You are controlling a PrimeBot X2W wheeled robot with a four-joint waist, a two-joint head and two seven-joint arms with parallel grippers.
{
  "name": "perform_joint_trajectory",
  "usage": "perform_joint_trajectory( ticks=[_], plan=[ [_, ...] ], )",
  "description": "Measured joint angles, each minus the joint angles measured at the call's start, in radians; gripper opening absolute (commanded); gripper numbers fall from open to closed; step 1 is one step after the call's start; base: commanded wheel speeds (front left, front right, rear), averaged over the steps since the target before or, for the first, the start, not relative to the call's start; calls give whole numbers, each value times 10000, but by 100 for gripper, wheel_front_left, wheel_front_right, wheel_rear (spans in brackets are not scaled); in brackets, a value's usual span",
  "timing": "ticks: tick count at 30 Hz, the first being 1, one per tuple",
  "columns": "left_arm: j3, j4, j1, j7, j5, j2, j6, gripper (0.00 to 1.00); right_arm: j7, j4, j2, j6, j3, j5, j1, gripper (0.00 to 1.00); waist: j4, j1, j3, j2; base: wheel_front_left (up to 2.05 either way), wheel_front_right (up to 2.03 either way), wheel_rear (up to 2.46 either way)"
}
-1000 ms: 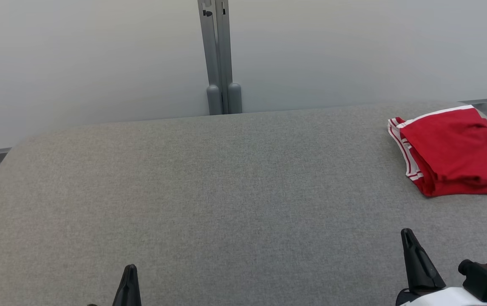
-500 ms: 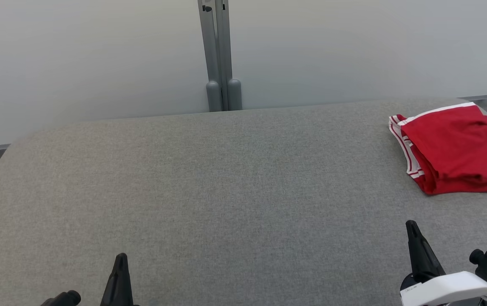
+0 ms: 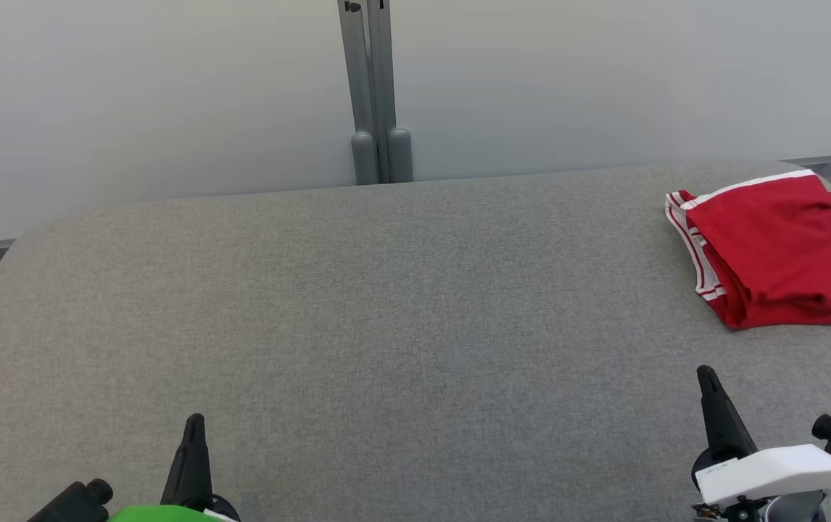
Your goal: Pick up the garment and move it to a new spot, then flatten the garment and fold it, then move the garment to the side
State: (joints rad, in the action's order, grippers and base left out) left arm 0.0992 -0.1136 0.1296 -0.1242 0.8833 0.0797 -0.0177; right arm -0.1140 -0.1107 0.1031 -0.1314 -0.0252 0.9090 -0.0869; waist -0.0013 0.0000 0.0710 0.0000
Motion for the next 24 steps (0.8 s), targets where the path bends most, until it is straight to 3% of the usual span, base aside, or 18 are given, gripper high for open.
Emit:
perform_joint_trajectory(
  ticks=[24],
  plan=[
    [-543, -460, -800, 677, 2828, 48, -370, 0, 686, -481, -58, 2, 332, 2673, 665, 0, 4, 0, -212, 0, 0, 0, 0]
  ],
)
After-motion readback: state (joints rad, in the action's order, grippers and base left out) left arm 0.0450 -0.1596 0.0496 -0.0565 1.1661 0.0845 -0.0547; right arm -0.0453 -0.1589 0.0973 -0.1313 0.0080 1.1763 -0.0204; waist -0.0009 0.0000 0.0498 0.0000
